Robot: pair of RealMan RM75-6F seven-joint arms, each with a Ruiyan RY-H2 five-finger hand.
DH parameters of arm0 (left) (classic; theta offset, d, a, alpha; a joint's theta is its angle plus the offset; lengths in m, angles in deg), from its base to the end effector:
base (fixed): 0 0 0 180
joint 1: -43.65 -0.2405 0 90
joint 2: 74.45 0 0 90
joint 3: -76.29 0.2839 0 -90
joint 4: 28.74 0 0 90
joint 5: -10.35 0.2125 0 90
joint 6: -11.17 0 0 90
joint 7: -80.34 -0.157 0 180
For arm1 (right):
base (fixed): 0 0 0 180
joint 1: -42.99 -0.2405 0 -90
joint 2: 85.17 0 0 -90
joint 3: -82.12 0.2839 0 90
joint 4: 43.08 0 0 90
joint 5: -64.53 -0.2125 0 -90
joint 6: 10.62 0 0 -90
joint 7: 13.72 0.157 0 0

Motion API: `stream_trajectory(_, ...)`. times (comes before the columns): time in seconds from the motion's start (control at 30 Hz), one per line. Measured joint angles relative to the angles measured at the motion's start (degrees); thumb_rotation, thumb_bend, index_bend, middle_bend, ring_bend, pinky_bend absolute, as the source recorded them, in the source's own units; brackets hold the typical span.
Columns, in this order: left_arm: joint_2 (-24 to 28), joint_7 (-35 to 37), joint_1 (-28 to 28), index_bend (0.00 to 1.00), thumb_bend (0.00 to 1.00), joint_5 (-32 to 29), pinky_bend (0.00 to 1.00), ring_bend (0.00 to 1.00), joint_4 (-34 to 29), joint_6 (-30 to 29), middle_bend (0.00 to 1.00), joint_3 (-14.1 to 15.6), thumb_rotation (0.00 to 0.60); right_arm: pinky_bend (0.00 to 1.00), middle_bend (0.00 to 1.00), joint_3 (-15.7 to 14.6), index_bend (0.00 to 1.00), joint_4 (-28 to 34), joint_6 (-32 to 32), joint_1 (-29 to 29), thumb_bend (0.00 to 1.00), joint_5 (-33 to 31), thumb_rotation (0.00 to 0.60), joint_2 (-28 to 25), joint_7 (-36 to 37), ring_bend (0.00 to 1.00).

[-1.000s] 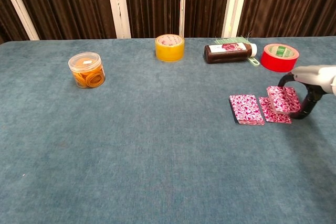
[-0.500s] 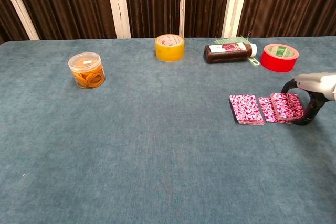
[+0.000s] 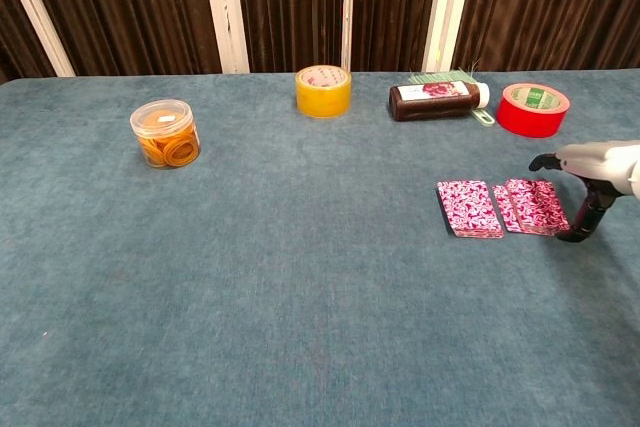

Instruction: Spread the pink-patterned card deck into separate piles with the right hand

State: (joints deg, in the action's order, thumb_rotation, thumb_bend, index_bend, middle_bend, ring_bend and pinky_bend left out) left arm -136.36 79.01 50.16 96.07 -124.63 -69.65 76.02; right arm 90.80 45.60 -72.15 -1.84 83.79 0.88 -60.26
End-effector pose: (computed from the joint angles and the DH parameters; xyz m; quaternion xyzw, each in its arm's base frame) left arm -0.3307 0.1944 0.1593 -0.6222 -0.4133 -0.3602 0.5589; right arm -0.2491 -0.3716 -0.0040 0.6596 -0.4897 0.1354 0.5540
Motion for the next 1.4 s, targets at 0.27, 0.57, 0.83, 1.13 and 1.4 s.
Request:
stream_trajectory(0.27,0.05,0.15,-0.05,0.0,0.06,0.3,0.04,0.0,-0.04,-0.29,0.0,0.01,0.6,0.0,0.0,0.24,0.0,4.38,-1.85,-0.33,0.32,1.71,0.6,-0.81,-0.02,0.0)
stream_trajectory(0.57,0.12,0.41,-0.03,0.0,0.06,0.46,0.04,0.0,-0.03,-0.19,0.0,0.12,0.6,0.0,0.0,1.42,0.0,9.76,-4.85,-2.74,0.32,2.37,0.6,-0.3,-1.99,0.0)
stream_trajectory(0.83,0.39,1.3,0.11,0.0,0.06,0.45,0.04,0.0,-0.09,0.25,0.0,0.23,0.6,0.0,0.0,1.63,0.0,7.61,-4.88,-4.49,0.32,0.6,0.6,2.88,-3.46,0.0)
stream_trajectory(1.13,0.67,2.01,0.28,0.0,0.06,0.2,0.04,0.0,-0.11,0.61,0.0,0.15,0.6,0.0,0.0,1.7,0.0,3.49,-3.96,-5.78,0.32,-0.48,0.6,5.89,-4.0,0.0)
stream_trajectory(1.4,0.71,2.13,0.38,0.0,0.06,0.07,0.04,0.0,-0.12,0.81,0.0,0.13,0.6,0.0,0.0,1.63,0.06,1.04,-2.97,-6.3,0.32,-1.45,0.6,7.14,-4.31,0.0)
